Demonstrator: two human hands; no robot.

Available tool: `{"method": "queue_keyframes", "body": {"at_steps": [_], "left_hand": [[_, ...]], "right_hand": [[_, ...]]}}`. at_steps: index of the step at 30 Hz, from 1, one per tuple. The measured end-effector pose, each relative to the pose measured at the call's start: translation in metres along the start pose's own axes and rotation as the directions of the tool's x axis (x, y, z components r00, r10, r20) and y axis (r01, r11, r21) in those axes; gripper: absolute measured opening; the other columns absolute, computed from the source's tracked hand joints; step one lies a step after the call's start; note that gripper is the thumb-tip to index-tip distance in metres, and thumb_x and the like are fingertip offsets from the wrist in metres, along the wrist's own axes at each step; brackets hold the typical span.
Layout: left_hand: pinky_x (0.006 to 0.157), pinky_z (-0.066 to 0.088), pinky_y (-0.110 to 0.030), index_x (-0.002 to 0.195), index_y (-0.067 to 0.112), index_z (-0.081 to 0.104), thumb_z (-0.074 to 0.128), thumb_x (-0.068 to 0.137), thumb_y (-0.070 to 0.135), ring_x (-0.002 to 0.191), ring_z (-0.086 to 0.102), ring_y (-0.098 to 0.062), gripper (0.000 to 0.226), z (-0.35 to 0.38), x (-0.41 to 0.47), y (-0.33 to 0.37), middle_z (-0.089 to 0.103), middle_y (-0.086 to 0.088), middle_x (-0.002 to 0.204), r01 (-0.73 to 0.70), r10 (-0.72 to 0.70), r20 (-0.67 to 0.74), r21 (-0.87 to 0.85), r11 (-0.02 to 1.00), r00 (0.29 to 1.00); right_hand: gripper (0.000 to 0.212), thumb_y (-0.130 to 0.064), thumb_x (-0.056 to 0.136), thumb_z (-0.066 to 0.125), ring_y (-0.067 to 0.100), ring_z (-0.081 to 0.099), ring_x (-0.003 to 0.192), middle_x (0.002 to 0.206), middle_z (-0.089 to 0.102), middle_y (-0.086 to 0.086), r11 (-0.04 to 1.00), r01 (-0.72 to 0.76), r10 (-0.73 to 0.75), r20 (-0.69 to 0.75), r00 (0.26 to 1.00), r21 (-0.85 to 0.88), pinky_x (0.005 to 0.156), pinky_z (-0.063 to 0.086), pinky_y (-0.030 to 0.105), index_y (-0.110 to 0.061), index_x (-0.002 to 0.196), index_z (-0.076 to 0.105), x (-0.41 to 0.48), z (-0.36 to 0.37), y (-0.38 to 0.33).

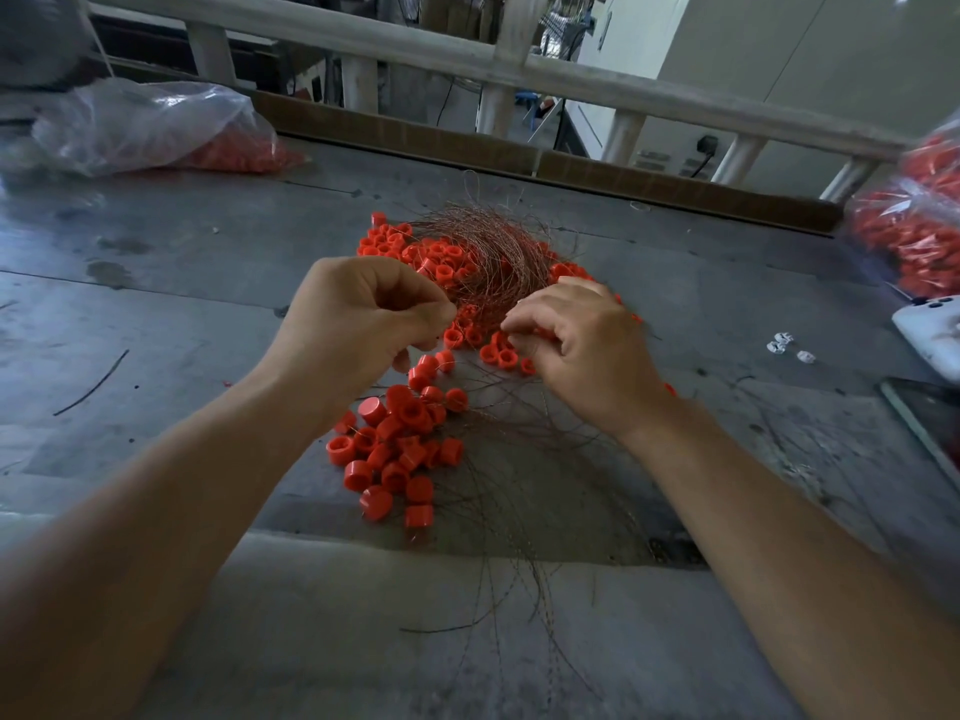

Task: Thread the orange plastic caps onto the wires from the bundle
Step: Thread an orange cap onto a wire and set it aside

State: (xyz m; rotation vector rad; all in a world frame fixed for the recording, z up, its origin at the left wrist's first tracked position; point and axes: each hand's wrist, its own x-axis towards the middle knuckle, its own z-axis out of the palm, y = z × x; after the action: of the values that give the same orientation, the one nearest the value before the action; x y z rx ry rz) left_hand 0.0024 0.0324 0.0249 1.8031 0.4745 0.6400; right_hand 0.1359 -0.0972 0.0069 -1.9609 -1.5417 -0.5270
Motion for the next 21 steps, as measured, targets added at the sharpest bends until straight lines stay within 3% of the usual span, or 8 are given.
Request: {"method": "queue_keyframes", "body": {"at_steps": [4, 9, 15, 21], "left_hand": [[0.045, 0.044, -0.009, 0.073, 0.029, 0.064, 0.072, 0.074, 0.010, 0.046, 0.055, 0.001, 0.020, 0.003, 0.000, -0.004, 0.064, 0.003, 0.058, -0.092, 0.093, -0.004, 0.117, 0.989, 0.996], [0.053, 0.044, -0.007, 0.083, 0.045, 0.059, 0.073, 0.075, 0.013, 0.053, 0.055, 0.009, 0.035, 0.010, -0.002, -0.009, 0.062, 0.013, 0.070, -0.167, 0.167, 0.020, 0.222, 0.960, 0.986], [0.051, 0.039, -0.002, 0.069, 0.042, 0.063, 0.069, 0.078, 0.014, 0.052, 0.055, 0.011, 0.030, 0.011, -0.003, -0.005, 0.061, 0.031, 0.060, -0.239, 0.233, 0.054, 0.252, 0.938, 0.971], [0.047, 0.038, -0.002, 0.068, 0.036, 0.063, 0.068, 0.079, 0.010, 0.049, 0.053, 0.011, 0.028, 0.009, -0.003, -0.004, 0.059, 0.032, 0.056, -0.243, 0.238, 0.052, 0.249, 0.937, 0.970]], "right_hand": [[0.007, -0.001, 0.074, 0.066, 0.021, 0.061, 0.075, 0.075, 0.067, 0.005, 0.997, -0.040, 0.045, -0.082, 0.996, 0.062, 0.082, 0.047, 0.037, -0.001, 0.082, 0.067, 0.000, -0.003, -0.002], [0.007, -0.002, 0.076, 0.067, 0.013, 0.060, 0.073, 0.077, 0.070, 0.005, 0.998, 0.041, -0.036, -0.106, 0.994, 0.048, 0.093, 0.037, 0.034, -0.003, 0.082, 0.070, 0.000, -0.003, -0.005], [0.006, -0.003, 0.077, 0.066, 0.012, 0.060, 0.075, 0.076, 0.069, 0.004, 0.994, 0.101, -0.095, -0.115, 0.989, 0.045, 0.078, 0.043, 0.025, -0.004, 0.081, 0.071, -0.002, -0.006, -0.012], [0.007, -0.002, 0.079, 0.064, 0.021, 0.062, 0.074, 0.077, 0.066, 0.010, 0.989, 0.124, -0.116, -0.091, 0.989, 0.085, 0.072, 0.046, 0.023, 0.000, 0.084, 0.069, -0.001, -0.009, -0.014]]}}
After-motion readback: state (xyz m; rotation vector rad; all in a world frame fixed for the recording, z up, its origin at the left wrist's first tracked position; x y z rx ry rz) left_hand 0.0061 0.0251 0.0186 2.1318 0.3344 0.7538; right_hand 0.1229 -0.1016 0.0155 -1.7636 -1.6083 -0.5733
